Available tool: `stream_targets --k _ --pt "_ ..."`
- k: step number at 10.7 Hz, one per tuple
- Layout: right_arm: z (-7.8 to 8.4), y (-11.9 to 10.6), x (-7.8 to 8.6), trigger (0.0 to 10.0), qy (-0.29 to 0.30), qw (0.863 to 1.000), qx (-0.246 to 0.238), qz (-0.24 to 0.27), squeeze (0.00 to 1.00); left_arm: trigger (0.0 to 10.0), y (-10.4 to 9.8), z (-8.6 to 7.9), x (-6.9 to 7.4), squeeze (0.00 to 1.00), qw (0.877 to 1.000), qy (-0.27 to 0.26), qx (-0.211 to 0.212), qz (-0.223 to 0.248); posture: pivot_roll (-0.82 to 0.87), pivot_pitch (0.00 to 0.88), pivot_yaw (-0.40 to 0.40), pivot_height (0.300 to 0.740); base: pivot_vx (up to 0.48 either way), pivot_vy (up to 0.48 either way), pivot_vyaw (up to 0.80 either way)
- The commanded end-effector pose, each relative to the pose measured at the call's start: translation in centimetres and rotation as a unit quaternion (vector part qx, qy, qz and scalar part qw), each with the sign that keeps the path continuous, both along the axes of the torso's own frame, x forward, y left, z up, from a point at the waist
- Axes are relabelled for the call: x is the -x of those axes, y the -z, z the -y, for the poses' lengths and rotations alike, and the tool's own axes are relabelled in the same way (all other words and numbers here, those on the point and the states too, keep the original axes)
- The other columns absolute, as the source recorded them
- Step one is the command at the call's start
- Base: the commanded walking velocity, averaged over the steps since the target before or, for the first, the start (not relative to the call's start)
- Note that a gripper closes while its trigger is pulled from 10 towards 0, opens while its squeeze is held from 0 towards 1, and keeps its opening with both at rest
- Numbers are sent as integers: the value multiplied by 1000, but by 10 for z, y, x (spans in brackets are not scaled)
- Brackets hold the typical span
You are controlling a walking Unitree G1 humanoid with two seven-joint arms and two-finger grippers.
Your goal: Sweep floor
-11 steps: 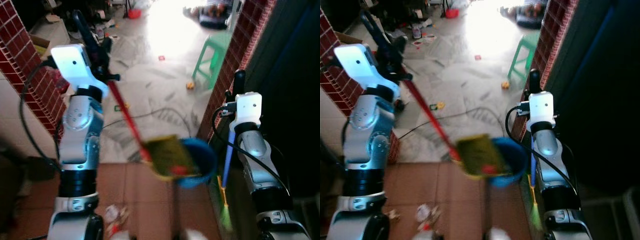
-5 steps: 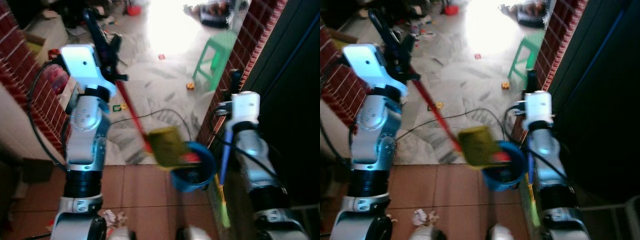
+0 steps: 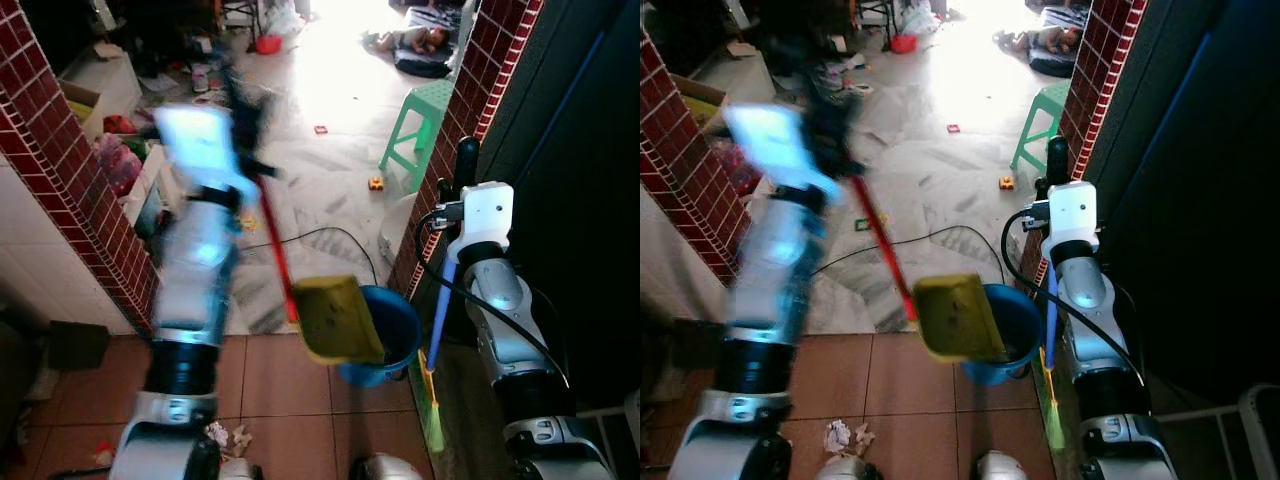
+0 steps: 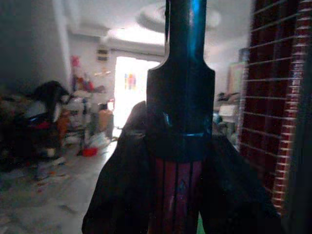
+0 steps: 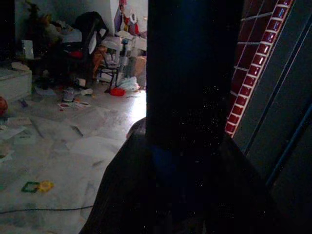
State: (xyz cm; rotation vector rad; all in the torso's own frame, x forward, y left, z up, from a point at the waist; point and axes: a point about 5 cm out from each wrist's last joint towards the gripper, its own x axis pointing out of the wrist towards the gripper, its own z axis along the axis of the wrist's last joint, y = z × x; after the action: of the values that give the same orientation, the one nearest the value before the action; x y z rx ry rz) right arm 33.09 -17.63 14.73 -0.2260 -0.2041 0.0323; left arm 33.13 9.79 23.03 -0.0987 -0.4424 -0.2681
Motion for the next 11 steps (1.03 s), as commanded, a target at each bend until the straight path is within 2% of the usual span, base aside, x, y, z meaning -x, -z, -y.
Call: stream_targets --k 1,2,3,4,6,8,9,10,11 --pt "-1 -15 0 10000 -4 999 4 36 0 10000 -19 12 1 0 998 21 -7 51 -36 0 5 740 0 0 0" --pt "-1 -15 2 10000 -2 999 3 35 0 10000 -16 31 3 0 997 44 -25 60 -44 0 10 740 0 0 0" --pt "0 -14 3 10000 -1 999 4 35 0 10000 -18 41 5 0 996 55 -29 71 -48 0 12 740 0 0 0" --pt "1 -14 4 10000 1 999 4 34 0 10000 -34 48 9 0 993 65 -22 100 -48 0 12 740 0 0 0" --pt "0 -11 4 10000 0 1000 4 30 0 10000 -60 41 15 0 984 36 -52 164 -39 1 11 740 0 0 0" --pt "-5 -8 3 10000 -9 1000 -1 23 0 10000 -84 16 18 0 978 -36 -50 197 -19 1 2 740 0 0 0" --pt "-6 -7 3 10000 -11 1000 -1 20 0 10000 -88 7 18 0 974 -62 -68 206 -17 0 0 740 0 0 0" --pt "-6 -7 2 10000 -13 1000 -1 18 0 10000 -85 0 16 0 974 -76 -77 201 -16 0 0 740 0 0 0" --pt "-8 -6 2 10000 -19 1000 -1 15 0 10000 -60 -11 10 0 977 -102 -102 155 -14 0 -2 740 0 0 0"
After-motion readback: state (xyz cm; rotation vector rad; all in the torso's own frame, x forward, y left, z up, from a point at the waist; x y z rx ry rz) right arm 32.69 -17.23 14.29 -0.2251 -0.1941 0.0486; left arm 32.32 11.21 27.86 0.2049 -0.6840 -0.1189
